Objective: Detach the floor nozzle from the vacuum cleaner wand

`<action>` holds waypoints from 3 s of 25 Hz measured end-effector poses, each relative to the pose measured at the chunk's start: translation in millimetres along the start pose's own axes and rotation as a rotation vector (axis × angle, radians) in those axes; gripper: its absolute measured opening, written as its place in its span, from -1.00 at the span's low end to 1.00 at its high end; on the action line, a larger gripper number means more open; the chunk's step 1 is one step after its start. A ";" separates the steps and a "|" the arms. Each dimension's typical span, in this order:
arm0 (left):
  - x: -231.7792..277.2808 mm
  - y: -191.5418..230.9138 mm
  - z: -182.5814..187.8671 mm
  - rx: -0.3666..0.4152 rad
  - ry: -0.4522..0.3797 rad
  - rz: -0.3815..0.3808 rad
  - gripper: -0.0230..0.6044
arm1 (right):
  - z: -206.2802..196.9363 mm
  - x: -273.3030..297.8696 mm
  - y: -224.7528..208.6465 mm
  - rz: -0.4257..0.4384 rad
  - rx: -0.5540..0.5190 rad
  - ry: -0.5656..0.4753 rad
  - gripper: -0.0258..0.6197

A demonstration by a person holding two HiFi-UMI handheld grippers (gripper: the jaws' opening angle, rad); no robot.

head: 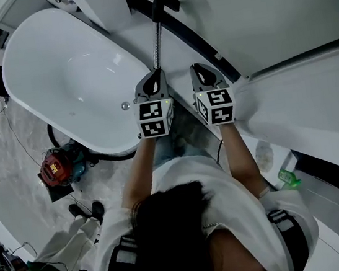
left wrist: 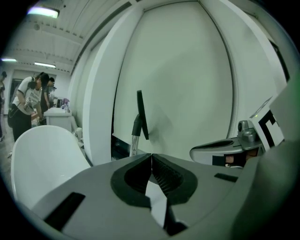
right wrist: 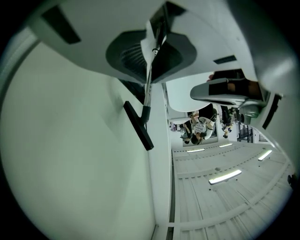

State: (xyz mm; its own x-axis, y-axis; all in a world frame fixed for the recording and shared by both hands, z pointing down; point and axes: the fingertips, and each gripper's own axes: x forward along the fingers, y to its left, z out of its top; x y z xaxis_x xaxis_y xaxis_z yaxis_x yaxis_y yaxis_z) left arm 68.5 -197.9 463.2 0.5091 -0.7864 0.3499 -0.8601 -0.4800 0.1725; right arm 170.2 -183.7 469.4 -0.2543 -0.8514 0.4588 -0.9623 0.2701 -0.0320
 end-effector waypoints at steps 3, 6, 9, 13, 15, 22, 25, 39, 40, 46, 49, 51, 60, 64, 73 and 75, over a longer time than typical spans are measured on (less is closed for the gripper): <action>9.9 8.1 7.2 0.001 -0.005 -0.006 -0.91 | 7.0 9.9 -0.3 -0.010 -0.004 0.003 -0.86; 17.6 19.6 15.5 0.004 -0.005 -0.006 -0.91 | 16.1 18.8 1.6 -0.022 -0.001 0.003 -0.86; 26.7 32.0 21.7 -0.005 -0.001 -0.011 -0.91 | 21.4 29.2 3.1 -0.042 0.004 0.010 -0.86; 36.5 39.0 25.7 -0.002 0.005 -0.036 -0.91 | 24.4 39.2 3.1 -0.063 0.005 0.016 -0.86; 39.7 42.9 25.7 -0.003 0.008 -0.049 -0.91 | 27.6 43.5 3.0 -0.076 0.001 0.014 -0.86; 47.6 63.3 25.3 -0.006 0.019 -0.080 -0.91 | 45.0 64.7 4.5 -0.068 -0.016 0.009 -0.52; 48.0 71.9 27.2 -0.003 0.024 -0.095 -0.91 | 55.6 66.9 1.5 -0.084 -0.023 -0.011 -0.50; 67.6 97.3 42.0 -0.008 0.022 -0.097 -0.91 | 111.0 110.1 -37.9 -0.103 -0.263 -0.020 -0.26; 70.3 98.4 44.0 -0.009 0.017 -0.092 -0.91 | 114.6 115.4 -41.7 -0.103 -0.288 -0.016 -0.25; 77.3 107.7 41.4 -0.023 0.032 -0.038 -0.91 | 126.4 142.3 -53.6 -0.029 -0.353 0.005 -0.20; 85.2 112.7 46.8 -0.031 0.035 -0.006 -0.91 | 135.9 156.1 -59.5 0.020 -0.391 0.003 -0.15; 89.9 116.4 47.6 -0.032 0.036 0.010 -0.91 | 138.4 165.9 -60.0 0.047 -0.422 0.004 -0.10; 104.4 118.4 34.9 -0.030 0.062 0.056 -0.91 | 132.4 192.5 -63.0 0.140 -0.597 0.063 0.00; 113.5 115.7 39.4 -0.047 0.053 0.056 -0.91 | 135.4 200.2 -67.3 0.162 -0.637 0.059 0.01; 129.0 123.1 27.8 -0.036 0.075 0.080 -0.91 | 117.3 224.4 -69.8 0.220 -0.794 0.116 0.02; 129.8 122.7 28.4 -0.032 0.076 0.078 -0.91 | 115.5 230.8 -69.8 0.236 -0.813 0.121 0.02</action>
State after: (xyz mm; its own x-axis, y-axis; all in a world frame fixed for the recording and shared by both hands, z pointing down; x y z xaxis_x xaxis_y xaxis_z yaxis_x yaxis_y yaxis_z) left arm 30.0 -370.0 503.6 0.4372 -0.7886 0.4323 -0.8985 -0.4046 0.1705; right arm 167.5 -451.0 475.0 -0.3825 -0.6911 0.6132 -0.5057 0.7121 0.4871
